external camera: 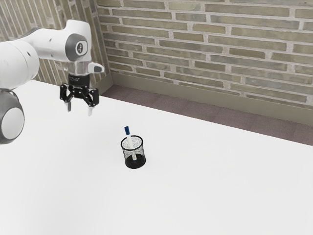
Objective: Take the marker out of the pen holder and place it to the left of the pen holder.
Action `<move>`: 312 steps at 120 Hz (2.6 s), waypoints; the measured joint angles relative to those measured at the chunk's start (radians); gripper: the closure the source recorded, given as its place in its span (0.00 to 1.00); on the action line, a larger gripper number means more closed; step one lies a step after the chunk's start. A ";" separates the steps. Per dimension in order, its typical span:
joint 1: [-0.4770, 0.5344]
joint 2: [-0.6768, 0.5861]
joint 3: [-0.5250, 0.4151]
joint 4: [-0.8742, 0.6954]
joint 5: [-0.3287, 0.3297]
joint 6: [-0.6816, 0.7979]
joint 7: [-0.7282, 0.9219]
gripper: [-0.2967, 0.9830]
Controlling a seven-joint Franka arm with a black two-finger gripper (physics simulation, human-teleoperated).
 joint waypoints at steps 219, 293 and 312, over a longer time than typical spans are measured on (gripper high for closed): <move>-0.091 0.038 -0.094 -0.172 -0.314 0.287 -0.276 0.32; -0.088 0.036 -0.094 -0.171 -0.291 0.328 -0.282 0.72; -0.089 0.034 -0.094 -0.170 -0.286 0.328 -0.284 0.77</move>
